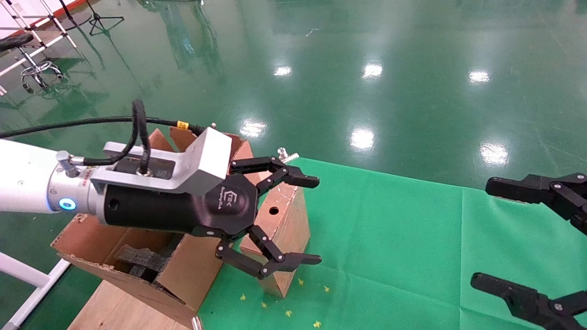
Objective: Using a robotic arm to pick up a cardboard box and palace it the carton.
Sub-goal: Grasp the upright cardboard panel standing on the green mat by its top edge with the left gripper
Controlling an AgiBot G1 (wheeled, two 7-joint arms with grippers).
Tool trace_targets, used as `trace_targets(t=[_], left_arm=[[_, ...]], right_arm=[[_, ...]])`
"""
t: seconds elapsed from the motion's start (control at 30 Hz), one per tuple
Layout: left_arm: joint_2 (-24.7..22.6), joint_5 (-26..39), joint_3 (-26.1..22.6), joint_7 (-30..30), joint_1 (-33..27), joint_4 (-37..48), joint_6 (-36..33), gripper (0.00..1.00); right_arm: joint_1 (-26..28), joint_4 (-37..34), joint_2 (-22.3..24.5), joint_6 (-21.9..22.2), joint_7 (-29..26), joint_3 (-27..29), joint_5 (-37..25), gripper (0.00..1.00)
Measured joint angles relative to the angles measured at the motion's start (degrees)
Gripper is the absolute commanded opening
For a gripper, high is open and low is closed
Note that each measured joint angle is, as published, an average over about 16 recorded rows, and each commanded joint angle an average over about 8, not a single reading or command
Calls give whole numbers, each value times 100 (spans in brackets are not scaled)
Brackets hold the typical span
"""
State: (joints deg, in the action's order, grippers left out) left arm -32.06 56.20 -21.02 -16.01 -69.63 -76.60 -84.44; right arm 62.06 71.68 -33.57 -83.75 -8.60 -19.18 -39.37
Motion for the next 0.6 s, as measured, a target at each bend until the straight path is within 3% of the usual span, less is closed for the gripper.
trace_targets(t=[0.3, 0.6], left_arm=[[-6, 687, -310, -859, -395, 26, 219, 100], [-269, 2481, -1019, -2905, -1361, -3, 283, 100]], right_arm=[[0, -1, 0, 1, 0, 0, 1, 0], [0, -1, 1, 1, 1, -1, 2, 0]])
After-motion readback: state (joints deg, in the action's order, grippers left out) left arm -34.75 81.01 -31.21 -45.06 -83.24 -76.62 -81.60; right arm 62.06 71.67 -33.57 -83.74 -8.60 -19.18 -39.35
